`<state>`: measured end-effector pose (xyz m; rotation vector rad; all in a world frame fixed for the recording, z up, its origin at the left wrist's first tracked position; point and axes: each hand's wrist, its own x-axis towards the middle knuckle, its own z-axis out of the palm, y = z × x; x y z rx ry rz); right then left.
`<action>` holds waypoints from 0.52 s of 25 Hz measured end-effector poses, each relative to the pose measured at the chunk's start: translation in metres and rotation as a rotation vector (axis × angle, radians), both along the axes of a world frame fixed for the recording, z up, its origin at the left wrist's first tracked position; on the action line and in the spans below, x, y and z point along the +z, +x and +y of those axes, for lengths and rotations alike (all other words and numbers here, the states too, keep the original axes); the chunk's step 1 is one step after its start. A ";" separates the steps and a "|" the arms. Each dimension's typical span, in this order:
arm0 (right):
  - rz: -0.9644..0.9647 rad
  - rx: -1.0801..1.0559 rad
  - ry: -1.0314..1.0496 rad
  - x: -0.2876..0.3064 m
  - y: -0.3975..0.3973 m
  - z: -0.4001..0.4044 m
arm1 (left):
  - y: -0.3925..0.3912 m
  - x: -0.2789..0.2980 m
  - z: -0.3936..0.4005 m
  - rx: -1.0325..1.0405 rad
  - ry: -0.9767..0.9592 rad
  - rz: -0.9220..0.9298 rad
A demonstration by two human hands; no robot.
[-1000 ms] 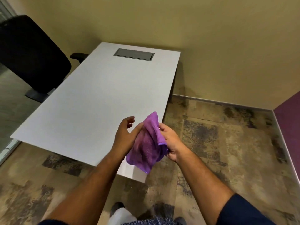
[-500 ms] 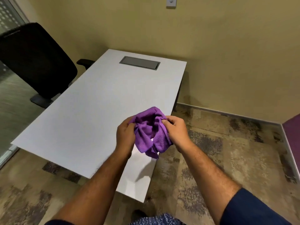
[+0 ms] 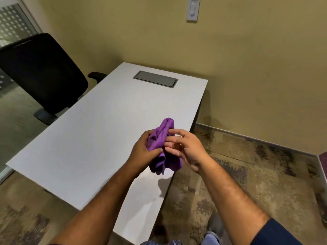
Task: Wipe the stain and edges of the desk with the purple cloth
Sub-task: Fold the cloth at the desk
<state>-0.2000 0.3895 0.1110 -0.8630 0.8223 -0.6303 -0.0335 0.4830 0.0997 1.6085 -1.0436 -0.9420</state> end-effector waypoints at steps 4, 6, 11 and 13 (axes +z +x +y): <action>0.358 0.035 -0.451 -0.025 -0.037 -0.076 | -0.009 0.018 -0.048 0.045 -0.030 0.257; 0.282 0.323 -0.427 -0.030 -0.054 -0.109 | -0.022 0.036 -0.070 0.045 -0.009 0.373; 0.130 0.421 -0.325 -0.025 -0.085 -0.179 | -0.033 0.042 -0.121 0.207 0.098 0.698; 0.125 0.303 -0.328 -0.018 -0.090 -0.199 | -0.044 0.022 -0.128 0.333 0.151 0.866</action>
